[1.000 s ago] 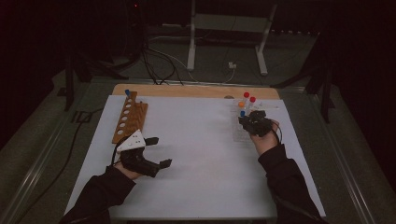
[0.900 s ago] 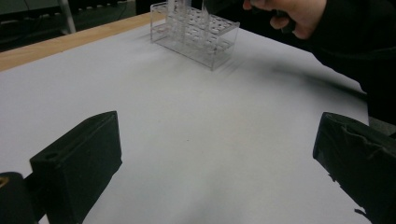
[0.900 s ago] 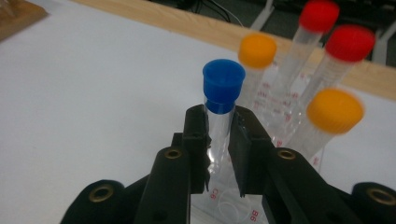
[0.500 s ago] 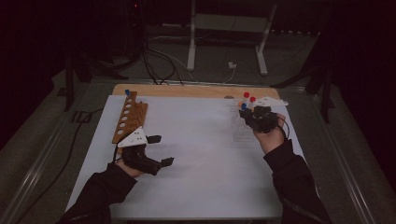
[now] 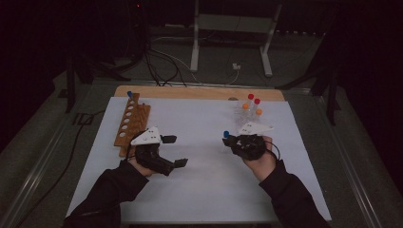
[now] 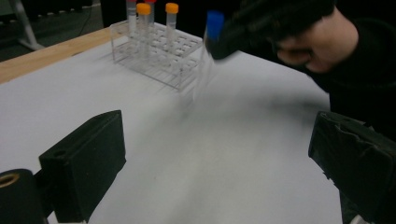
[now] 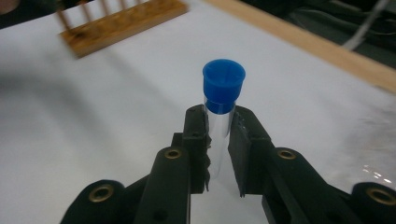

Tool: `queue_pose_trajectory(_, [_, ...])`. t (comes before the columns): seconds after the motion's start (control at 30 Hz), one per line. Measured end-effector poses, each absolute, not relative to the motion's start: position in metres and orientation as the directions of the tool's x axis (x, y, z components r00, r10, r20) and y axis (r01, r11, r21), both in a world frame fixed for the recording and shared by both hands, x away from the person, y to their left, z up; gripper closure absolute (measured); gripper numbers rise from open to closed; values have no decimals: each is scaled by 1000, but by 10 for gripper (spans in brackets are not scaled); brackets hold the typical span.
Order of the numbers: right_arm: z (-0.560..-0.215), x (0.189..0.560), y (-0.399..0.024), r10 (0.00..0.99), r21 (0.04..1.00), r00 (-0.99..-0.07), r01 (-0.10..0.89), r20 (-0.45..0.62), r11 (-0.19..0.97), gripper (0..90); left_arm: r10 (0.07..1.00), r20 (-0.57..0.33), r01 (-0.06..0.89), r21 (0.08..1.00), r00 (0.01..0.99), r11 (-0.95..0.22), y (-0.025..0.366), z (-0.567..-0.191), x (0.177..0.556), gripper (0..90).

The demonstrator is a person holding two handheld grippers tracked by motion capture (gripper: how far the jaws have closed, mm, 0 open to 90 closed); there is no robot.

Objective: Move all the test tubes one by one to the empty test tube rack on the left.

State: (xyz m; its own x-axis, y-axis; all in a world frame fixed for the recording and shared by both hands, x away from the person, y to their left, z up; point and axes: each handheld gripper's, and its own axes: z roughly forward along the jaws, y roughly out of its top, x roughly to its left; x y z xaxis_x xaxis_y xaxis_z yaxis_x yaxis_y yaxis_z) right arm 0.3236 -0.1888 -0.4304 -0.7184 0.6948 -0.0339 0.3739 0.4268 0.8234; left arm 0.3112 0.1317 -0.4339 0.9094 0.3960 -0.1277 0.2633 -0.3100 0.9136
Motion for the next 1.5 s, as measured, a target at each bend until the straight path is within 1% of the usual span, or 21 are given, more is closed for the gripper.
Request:
queue_pose_trajectory(0.17, [-439, 307, -174, 641, 813, -767, 362, -17, 455, 767, 368, -124, 249, 916, 921, -315, 122, -432, 312, 82])
queue_pose_trajectory(0.3, [-443, 298, -164, 607, 807, -794, 351, -13, 476, 767, 345, -125, 239, 919, 930, -312, 113, -431, 313, 158])
queue_pose_trajectory(0.37, [-444, 295, -160, 592, 803, -806, 346, -10, 485, 767, 330, -124, 234, 919, 936, -317, 108, -431, 313, 177])
queue_pose_trajectory(0.5, [-445, 291, -153, 569, 801, -823, 338, -4, 494, 767, 308, -116, 220, 919, 944, -328, 96, -431, 314, 246])
queue_pose_trajectory(0.63, [-444, 289, -149, 555, 803, -832, 330, -1, 496, 767, 291, -112, 211, 918, 950, -337, 87, -434, 316, 347])
queue_pose_trajectory(0.77, [-443, 288, -148, 551, 804, -835, 328, 0, 496, 767, 293, -100, 204, 913, 951, -353, 81, -437, 318, 431])
queue_pose_trajectory(1.0, [-443, 287, -147, 546, 805, -838, 322, -3, 499, 767, 283, -84, 188, 911, 956, -367, 74, -440, 321, 614])
queue_pose_trajectory(1.17, [-442, 287, -147, 549, 807, -836, 321, -4, 496, 767, 269, -66, 168, 912, 961, -375, 72, -439, 321, 721])
queue_pose_trajectory(1.23, [-442, 287, -147, 552, 806, -834, 323, -4, 495, 767, 263, -62, 162, 911, 963, -379, 72, -439, 322, 752])
queue_pose_trajectory(1.43, [-442, 287, -148, 549, 810, -836, 320, -3, 492, 763, 248, -52, 148, 911, 967, -385, 72, -437, 322, 775])
queue_pose_trajectory(1.47, [-441, 287, -148, 547, 813, -837, 320, 2, 487, 757, 245, -55, 149, 912, 968, -383, 72, -436, 322, 776])
queue_pose_trajectory(1.5, [-441, 288, -149, 545, 814, -838, 324, 11, 482, 733, 257, -48, 148, 911, 965, -386, 73, -435, 322, 777])
